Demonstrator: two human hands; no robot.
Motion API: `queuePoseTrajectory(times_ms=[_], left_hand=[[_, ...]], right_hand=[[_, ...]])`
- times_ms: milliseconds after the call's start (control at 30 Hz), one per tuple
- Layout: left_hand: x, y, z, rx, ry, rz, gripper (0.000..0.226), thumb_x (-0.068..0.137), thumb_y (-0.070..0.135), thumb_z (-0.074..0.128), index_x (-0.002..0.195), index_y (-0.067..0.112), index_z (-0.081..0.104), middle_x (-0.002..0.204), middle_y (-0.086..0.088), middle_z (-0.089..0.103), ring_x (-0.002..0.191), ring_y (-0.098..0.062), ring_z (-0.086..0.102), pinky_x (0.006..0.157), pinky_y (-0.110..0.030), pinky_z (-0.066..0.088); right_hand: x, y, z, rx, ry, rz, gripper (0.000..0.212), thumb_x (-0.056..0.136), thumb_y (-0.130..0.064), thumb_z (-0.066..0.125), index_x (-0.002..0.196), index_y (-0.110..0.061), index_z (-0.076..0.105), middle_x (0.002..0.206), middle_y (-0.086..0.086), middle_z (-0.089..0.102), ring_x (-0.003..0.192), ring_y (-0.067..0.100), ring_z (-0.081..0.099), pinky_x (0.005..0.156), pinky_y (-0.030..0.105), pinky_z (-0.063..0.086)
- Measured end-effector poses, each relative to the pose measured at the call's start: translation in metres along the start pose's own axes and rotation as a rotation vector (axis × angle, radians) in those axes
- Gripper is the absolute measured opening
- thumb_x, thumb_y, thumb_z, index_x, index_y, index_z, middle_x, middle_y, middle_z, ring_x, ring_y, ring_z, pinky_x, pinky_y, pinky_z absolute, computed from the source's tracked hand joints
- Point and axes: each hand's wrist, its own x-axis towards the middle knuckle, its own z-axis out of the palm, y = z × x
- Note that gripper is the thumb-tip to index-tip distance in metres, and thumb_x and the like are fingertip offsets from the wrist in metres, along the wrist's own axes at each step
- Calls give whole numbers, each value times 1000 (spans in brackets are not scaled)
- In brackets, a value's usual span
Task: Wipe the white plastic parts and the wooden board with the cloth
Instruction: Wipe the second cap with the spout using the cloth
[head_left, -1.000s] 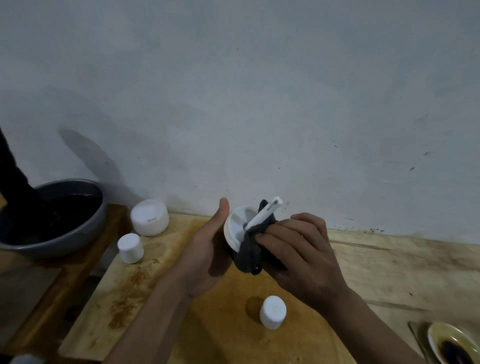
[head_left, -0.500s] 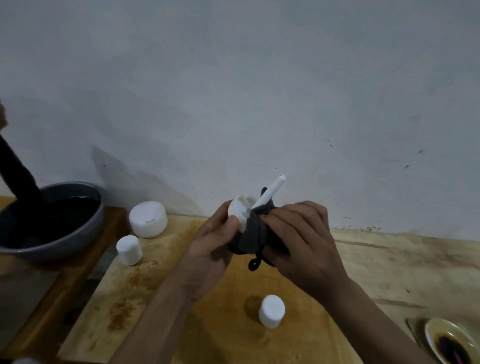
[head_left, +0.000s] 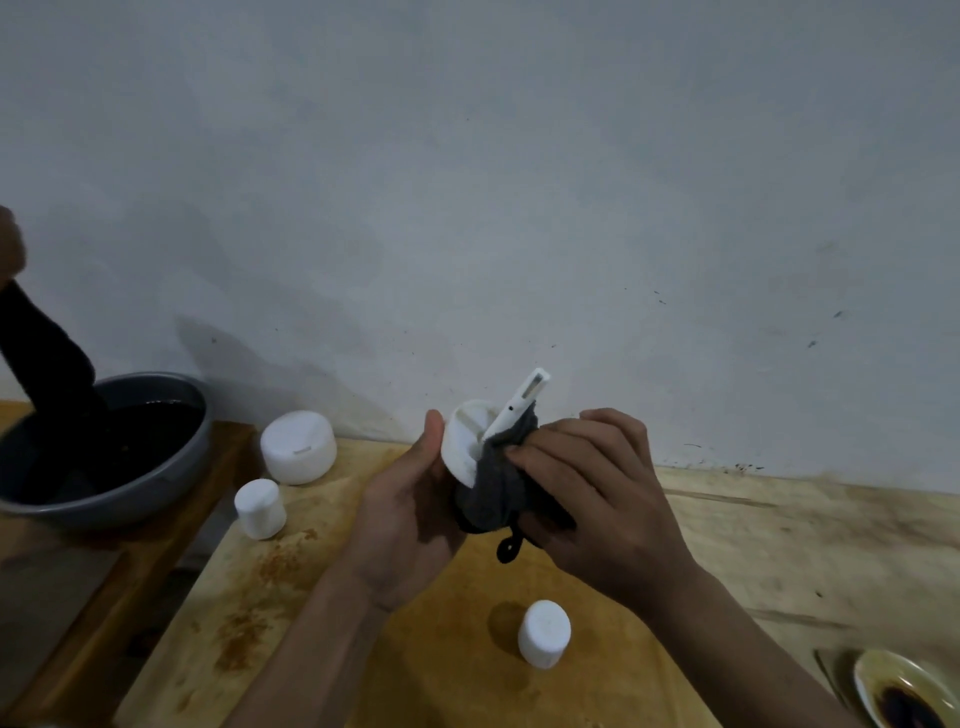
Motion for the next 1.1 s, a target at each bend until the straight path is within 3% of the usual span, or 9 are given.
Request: queuePoseTrajectory(times_ms=[100, 200, 367, 533, 633, 767, 933, 1100], left_hand=[[-1, 6, 2, 89, -2, 16, 52, 86, 62, 65, 125, 28, 74, 133, -5, 70, 127, -20, 63, 99, -28, 53], [1, 2, 2, 88, -10, 65, 58, 81, 64, 71, 125, 26, 74, 133, -7, 69, 127, -22, 63, 102, -30, 51], [1, -11, 5, 65, 71, 152, 58, 66, 61, 86, 108, 22, 81, 118, -7, 76, 112, -22, 71, 88, -29, 58], [1, -13, 13, 77, 58, 177, 59, 62, 54, 91, 112, 25, 80, 113, -6, 77, 104, -20, 74, 81, -26, 59], [-2, -16, 16, 76, 72, 151, 55, 68, 57, 86, 107, 20, 81, 113, -8, 77, 104, -19, 73, 84, -28, 59], [-4, -16, 22, 44, 123, 80, 51, 86, 55, 62, 116, 17, 78, 125, -11, 73, 120, -23, 67, 104, -36, 51], [-1, -12, 22, 137, 95, 9, 52, 88, 60, 41, 99, 31, 83, 117, 2, 77, 112, -13, 71, 98, -34, 51], [-4, -14, 19, 257, 89, 95, 43, 91, 61, 49, 117, 38, 75, 130, 0, 71, 123, -17, 65, 101, -35, 54]], right_hand=[[-1, -1, -1, 84, -60, 101, 43, 81, -23, 80, 116, -16, 56, 121, 5, 68, 122, 21, 54, 106, 42, 41], [-2, -10, 1, 203, -81, 228, 46, 76, -7, 79, 115, -14, 55, 124, 5, 63, 126, 16, 51, 108, 36, 41], [-6, -29, -3, 310, 31, 349, 47, 72, 4, 80, 113, -11, 62, 117, 6, 67, 117, 19, 58, 99, 37, 49], [-14, -40, 3, 198, 146, 295, 39, 86, -11, 74, 121, -9, 59, 120, 4, 64, 118, 23, 57, 99, 38, 48], [-16, -31, 6, 40, 132, 257, 41, 85, -23, 77, 120, -13, 58, 113, 7, 69, 111, 22, 56, 90, 40, 48], [-22, -12, 2, -63, 86, 163, 46, 80, -27, 83, 117, -15, 59, 111, 6, 72, 109, 22, 59, 90, 40, 47], [-20, -8, -4, -2, 36, 107, 45, 81, -27, 83, 117, -12, 59, 113, 9, 71, 111, 22, 60, 95, 38, 48], [-16, -3, -11, 65, 26, 140, 48, 80, -26, 82, 118, -12, 58, 114, 10, 70, 113, 21, 59, 97, 38, 48]])
